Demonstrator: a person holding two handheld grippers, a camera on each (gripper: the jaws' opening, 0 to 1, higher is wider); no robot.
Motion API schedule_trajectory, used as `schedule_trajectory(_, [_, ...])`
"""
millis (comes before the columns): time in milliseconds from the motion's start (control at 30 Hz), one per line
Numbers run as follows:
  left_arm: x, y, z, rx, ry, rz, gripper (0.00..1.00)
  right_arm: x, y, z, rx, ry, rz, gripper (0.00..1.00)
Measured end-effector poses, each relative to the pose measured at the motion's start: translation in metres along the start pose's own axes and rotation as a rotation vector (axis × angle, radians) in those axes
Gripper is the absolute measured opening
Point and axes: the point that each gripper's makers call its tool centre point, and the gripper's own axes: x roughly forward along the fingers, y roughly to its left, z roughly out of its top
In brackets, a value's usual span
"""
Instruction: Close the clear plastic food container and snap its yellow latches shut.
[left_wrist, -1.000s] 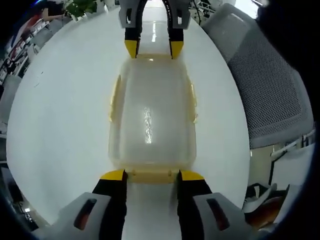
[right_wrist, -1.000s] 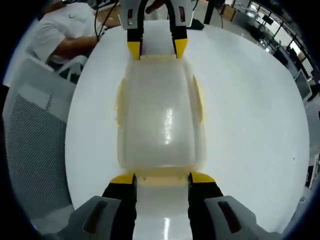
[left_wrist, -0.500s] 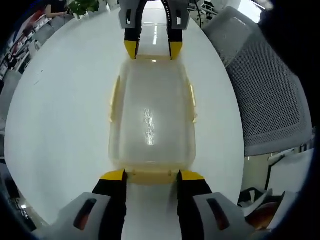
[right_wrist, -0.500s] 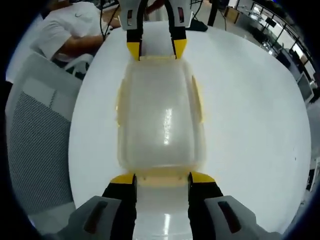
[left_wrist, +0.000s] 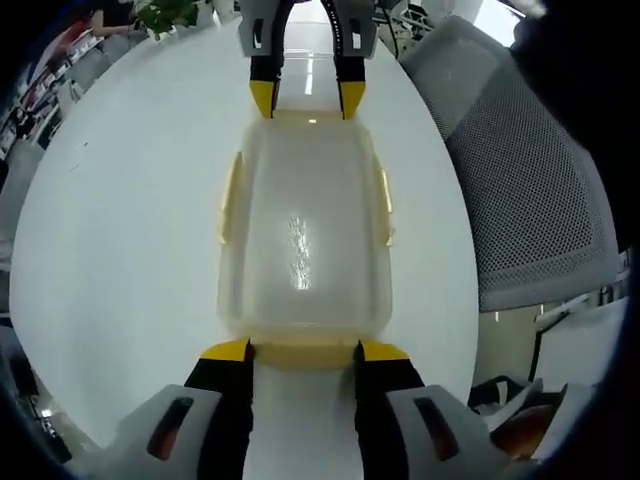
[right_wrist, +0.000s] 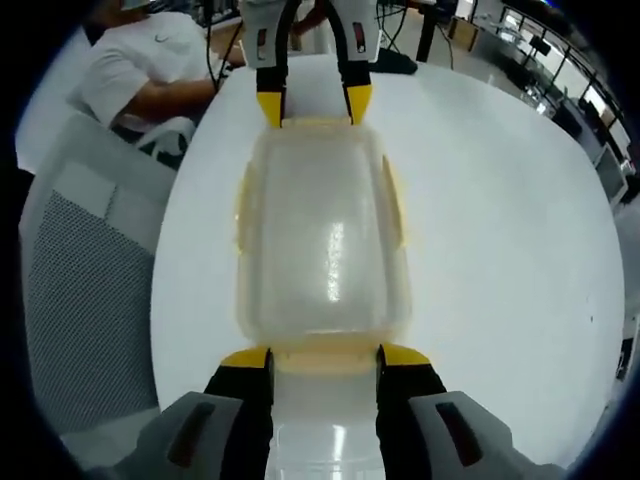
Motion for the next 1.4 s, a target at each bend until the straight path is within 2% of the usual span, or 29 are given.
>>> schedule_trajectory(533, [-0.008, 0.001, 0.007, 0.002, -0.007, -0.005, 0.38, -0.014, 0.000, 0.001, -0.005, -0.024, -0.007, 0.39])
schedule_trajectory(1067, [-0.027, 0.008, 0.007, 0.002, -0.016, 0.006, 0.38, -0.034, -0.005, 0.013, -0.010, -0.075, -0.018, 0.39])
schedule_trajectory(1400, [-0.034, 0.012, 0.014, 0.011, -0.018, 0.007, 0.38, -0.042, -0.007, 0.012, -0.004, -0.077, -0.019, 0.39])
